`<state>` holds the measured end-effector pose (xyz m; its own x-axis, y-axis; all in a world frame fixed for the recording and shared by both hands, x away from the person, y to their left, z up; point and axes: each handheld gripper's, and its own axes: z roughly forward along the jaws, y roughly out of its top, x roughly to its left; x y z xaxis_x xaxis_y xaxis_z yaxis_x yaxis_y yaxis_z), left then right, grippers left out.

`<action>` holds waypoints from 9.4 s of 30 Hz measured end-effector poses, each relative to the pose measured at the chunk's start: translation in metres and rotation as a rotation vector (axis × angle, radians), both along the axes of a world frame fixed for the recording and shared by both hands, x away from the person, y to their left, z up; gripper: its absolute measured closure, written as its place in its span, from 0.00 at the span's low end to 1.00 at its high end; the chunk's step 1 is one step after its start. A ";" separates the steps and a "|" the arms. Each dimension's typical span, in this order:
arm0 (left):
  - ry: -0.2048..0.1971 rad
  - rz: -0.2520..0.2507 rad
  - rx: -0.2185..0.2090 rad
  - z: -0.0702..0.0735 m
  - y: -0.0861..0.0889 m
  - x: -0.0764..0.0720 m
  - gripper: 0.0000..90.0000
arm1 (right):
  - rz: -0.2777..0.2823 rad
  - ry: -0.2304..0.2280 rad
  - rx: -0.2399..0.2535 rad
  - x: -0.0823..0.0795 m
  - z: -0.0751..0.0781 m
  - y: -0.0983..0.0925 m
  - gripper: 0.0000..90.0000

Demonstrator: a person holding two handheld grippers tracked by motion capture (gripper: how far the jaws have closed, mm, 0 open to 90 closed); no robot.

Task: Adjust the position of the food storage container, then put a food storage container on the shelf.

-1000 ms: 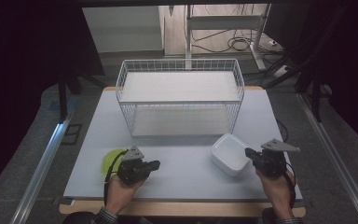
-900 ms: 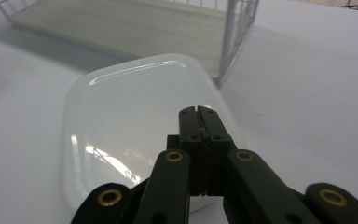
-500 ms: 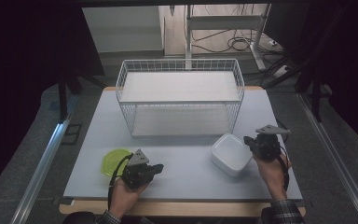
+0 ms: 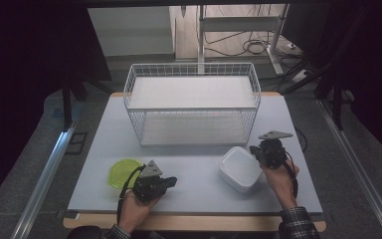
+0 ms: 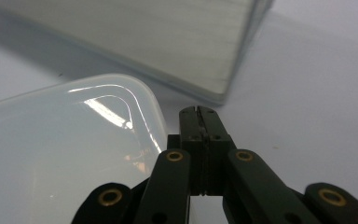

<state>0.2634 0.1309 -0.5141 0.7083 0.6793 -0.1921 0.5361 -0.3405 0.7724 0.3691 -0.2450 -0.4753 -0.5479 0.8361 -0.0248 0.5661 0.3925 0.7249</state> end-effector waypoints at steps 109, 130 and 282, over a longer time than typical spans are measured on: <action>0.057 0.356 0.077 0.012 0.070 -0.007 1.00 | 0.147 0.044 0.039 -0.061 -0.013 0.045 0.92; 0.010 0.153 0.033 0.011 0.041 -0.008 0.39 | 0.156 -0.001 0.065 -0.073 -0.007 0.033 0.46; -0.110 0.190 -0.165 0.210 0.016 0.127 0.86 | 0.148 -0.116 0.390 0.039 0.174 0.092 0.87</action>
<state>0.3899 0.1471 -0.3038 0.5937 0.7680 -0.2404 0.4884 -0.1064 0.8661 0.4083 -0.1534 -0.3018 -0.6745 0.7080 0.2093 0.4307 0.1472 0.8904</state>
